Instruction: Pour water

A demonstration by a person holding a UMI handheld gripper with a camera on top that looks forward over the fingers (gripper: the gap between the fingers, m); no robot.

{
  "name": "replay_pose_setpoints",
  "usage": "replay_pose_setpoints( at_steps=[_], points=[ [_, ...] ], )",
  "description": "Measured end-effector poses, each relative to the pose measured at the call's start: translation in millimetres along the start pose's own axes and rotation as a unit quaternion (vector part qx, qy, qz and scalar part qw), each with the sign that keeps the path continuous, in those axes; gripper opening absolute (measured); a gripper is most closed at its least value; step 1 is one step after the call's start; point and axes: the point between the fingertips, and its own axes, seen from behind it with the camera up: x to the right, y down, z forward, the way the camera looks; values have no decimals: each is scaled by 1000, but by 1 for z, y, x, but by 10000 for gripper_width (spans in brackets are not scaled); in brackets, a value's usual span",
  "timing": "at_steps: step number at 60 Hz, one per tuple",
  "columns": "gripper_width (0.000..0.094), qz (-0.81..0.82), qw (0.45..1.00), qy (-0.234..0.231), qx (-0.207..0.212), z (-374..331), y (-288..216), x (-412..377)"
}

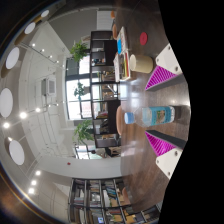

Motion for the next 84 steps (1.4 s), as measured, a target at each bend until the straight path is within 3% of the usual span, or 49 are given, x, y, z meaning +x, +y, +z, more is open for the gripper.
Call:
replay_pose_setpoints(
  at_steps=[26, 29, 34, 47, 68, 77, 84],
  points=[
    [754, -50, 998, -7, -46, 88, 34, -18],
    [677, -59, 997, -3, -51, 92, 40, -18],
    [452, -62, 997, 14, -46, 97, 41, -10],
    [273, -17, 1000, -13, -18, 96, 38, -12],
    [271, 11, 1000, -13, -20, 107, 23, -4],
    [272, 174, 985, -18, 11, 125, -22, 25],
    [272, 340, 938, -43, 42, 143, -54, 46]
  ],
)
